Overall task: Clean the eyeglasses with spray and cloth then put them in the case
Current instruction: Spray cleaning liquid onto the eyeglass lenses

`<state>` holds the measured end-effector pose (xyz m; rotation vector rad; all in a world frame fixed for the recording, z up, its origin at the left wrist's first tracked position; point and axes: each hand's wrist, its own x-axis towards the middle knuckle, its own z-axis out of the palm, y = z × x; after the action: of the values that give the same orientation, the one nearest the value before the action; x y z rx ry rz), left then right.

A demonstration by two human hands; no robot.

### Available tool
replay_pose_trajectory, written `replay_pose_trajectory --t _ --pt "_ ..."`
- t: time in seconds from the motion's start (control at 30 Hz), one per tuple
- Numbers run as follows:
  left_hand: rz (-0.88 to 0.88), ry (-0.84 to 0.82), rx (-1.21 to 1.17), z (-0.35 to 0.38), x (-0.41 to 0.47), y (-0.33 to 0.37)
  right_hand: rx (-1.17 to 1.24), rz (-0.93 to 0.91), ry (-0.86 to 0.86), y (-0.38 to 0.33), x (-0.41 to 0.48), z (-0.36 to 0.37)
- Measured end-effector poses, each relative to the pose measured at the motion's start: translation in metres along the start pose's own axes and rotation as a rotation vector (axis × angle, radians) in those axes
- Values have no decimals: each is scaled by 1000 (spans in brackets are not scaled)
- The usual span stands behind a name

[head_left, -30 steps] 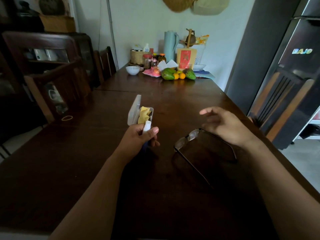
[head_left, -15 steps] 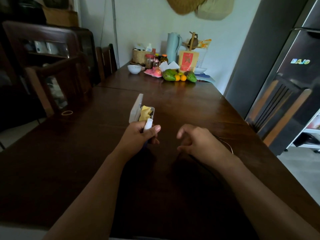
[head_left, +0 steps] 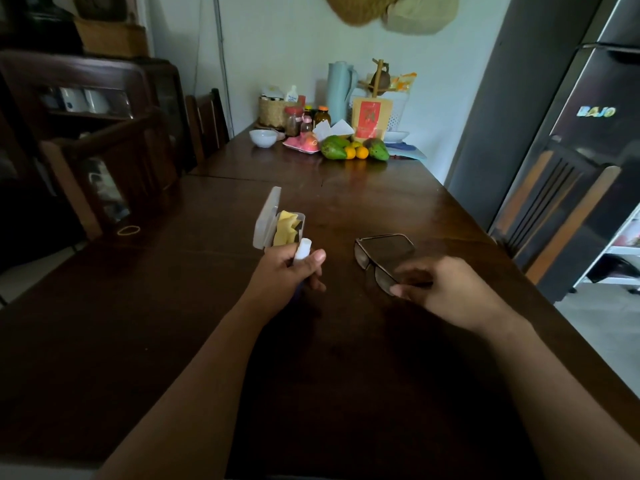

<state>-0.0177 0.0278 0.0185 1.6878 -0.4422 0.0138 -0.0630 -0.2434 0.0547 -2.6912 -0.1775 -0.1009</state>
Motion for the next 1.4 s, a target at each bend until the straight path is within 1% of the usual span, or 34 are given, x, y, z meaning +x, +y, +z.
replay_pose_trajectory --t 0.07,0.13,0.33,0.4,0.5,0.57,0.6,0.67,0.7,0.8,0.9,1.07,1.17,1.3,1.4 --pt "-23 -17 8 4 0 2 -85 28 -9 -2 4 11" --pt "-32 -22 24 7 -1 4 -133 14 2 -1 8 17" --pt "-103 14 32 13 3 2 -76 -97 36 15 7 15" --pt "-73 43 -34 15 3 0 -64 -132 45 18 6 10" --pt "-46 69 -91 19 -2 1 3 -202 94 21 3 5" --pt "-57 76 -80 21 0 4 44 -261 135 21 1 4" --pt "-81 74 -48 23 3 5 65 -296 159 21 0 4" --pt "-189 49 43 23 8 10 143 -359 222 20 -2 6" --pt "-220 42 42 24 9 11 179 -385 256 19 -2 6" --pt "-195 87 -22 28 3 18 261 -461 344 15 -1 9" --pt "-214 124 -31 35 1 24 361 -489 439 13 1 11" --pt "-296 170 -23 34 9 27 435 -542 505 10 2 14" --pt "-330 190 -50 31 12 26 454 -542 496 13 6 16" --pt "-330 191 -29 26 16 21 499 -555 469 16 8 18" --pt "-370 170 -104 21 19 21 511 -584 458 15 10 20"
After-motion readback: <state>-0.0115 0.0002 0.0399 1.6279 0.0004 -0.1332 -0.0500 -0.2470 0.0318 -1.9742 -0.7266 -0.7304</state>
